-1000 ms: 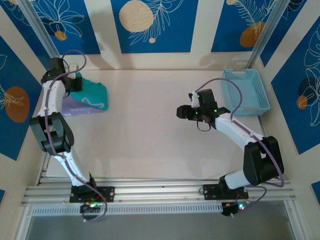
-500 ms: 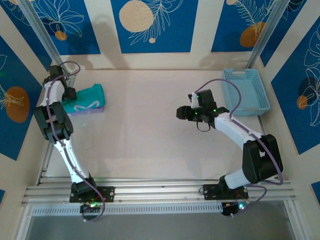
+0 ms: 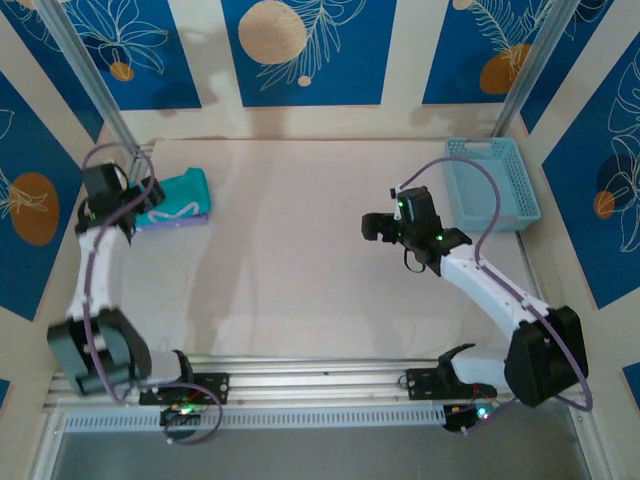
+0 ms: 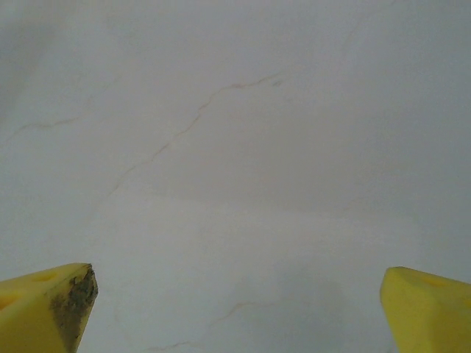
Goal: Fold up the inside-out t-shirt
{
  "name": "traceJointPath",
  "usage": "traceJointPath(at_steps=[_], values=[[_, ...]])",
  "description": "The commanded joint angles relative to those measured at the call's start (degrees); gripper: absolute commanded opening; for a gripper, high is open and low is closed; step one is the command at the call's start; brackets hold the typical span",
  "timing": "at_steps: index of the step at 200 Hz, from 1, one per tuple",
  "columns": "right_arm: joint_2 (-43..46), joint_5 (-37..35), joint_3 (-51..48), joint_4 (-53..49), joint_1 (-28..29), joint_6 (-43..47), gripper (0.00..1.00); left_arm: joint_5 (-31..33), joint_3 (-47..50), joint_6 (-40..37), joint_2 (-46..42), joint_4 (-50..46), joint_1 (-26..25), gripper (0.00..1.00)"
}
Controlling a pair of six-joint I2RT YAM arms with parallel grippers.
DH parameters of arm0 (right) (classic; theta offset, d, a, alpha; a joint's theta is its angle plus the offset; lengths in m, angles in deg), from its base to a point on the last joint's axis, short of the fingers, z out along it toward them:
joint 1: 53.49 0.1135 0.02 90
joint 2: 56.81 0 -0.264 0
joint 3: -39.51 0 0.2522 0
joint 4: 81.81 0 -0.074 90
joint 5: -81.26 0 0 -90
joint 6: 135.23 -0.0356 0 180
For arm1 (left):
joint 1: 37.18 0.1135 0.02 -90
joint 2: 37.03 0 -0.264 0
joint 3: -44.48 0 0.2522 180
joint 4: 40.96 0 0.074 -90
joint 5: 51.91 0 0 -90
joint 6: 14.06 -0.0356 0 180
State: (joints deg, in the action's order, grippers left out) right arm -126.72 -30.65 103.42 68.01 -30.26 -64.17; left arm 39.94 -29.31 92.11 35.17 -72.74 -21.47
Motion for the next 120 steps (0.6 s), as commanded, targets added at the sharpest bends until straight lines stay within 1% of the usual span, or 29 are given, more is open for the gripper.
traceJointPath(at_steps=[1, 16, 28, 39, 45, 55, 69, 82, 98, 120], values=[[4.97, -12.21, -2.99, -0.61, 0.70, 2.46, 0.99, -3.72, 12.38, 5.88, -8.31, 9.92, -3.85, 1.00], [7.90, -16.22, -5.49, 0.12, -0.20, 2.13, 0.99, -0.31, 20.08, 4.61, -15.36, 12.21, -7.35, 1.00], [9.69, -18.30, -8.57, 3.14, -1.81, 3.27, 0.99, 4.15, 26.21, 4.06, -20.22, 15.01, -9.65, 1.00], [10.78, -17.21, -11.89, 6.97, -4.24, 5.08, 0.99, 7.74, 31.88, 3.01, -23.57, 19.05, -11.24, 1.00], [11.08, -16.34, -14.43, 10.65, -5.44, 6.62, 0.99, 10.11, 34.62, 2.47, -24.61, 21.53, -12.05, 1.00], [11.30, -13.91, -18.83, 17.49, -7.34, 9.79, 0.99, 12.22, 38.23, -0.27, -24.86, 25.79, -13.07, 1.00], [10.35, -11.80, -24.81, 29.16, -9.02, 14.00, 0.99, 13.72, 41.46, -3.72, -22.40, 32.54, -13.88, 1.00], [8.20, -9.98, -27.20, 34.93, -11.25, 14.27, 0.99, 13.92, 42.84, -5.71, -18.55, 37.76, -14.13, 1.00], [4.74, -7.33, -28.62, 39.91, -13.68, 12.77, 0.99, 10.72, 44.41, -6.85, -12.64, 46.86, -14.25, 1.00], [-0.14, -5.18, -30.19, 48.08, -14.91, 13.52, 0.99, 7.17, 46.34, -9.18, -2.40, 63.32, -14.79, 1.00]])
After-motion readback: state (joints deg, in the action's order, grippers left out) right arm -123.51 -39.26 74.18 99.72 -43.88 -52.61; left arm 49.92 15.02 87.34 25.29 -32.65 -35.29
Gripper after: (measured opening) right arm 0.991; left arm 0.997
